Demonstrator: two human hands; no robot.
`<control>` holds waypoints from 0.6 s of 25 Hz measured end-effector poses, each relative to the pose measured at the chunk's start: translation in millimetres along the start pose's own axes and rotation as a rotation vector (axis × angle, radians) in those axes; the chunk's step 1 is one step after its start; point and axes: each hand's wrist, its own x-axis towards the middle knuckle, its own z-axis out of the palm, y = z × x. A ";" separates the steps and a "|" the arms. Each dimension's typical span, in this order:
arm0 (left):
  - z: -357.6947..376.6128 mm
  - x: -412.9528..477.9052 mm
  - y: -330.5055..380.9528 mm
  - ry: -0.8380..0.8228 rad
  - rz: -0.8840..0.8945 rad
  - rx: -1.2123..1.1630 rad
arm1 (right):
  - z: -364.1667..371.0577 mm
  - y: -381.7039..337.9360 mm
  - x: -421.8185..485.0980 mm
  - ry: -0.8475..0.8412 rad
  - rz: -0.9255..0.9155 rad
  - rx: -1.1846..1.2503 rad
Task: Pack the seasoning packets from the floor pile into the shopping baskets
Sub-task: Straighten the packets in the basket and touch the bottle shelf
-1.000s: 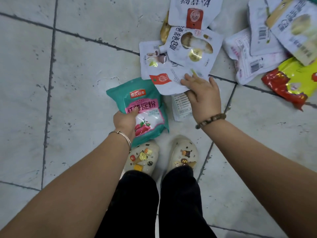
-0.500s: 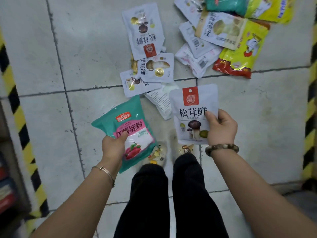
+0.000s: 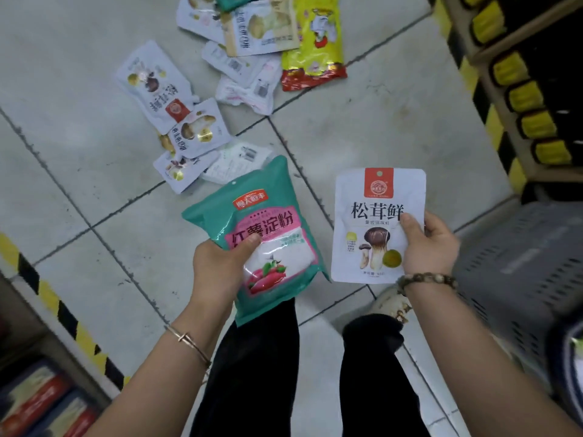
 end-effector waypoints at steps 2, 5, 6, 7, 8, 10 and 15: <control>28.4 -25.1 2.4 -0.086 0.069 0.081 | -39.5 6.8 8.3 0.055 0.002 0.043; 69.3 -63.8 2.0 -0.218 0.131 0.205 | -103.1 15.9 19.2 0.119 -0.026 0.078; 84.7 -77.7 0.3 -0.260 0.143 0.246 | -128.0 19.6 22.9 0.149 -0.025 0.097; 100.4 -91.2 -1.2 -0.299 0.159 0.286 | -152.0 23.7 26.1 0.178 -0.021 0.117; 119.2 -106.8 -3.2 -0.334 0.180 0.326 | -179.7 28.8 28.5 0.213 -0.016 0.136; 154.5 -134.5 -4.9 -0.385 0.235 0.378 | -227.7 38.7 32.3 0.270 -0.013 0.183; 254.1 -207.6 -11.2 -0.619 0.320 0.443 | -339.7 69.4 42.0 0.421 0.016 0.237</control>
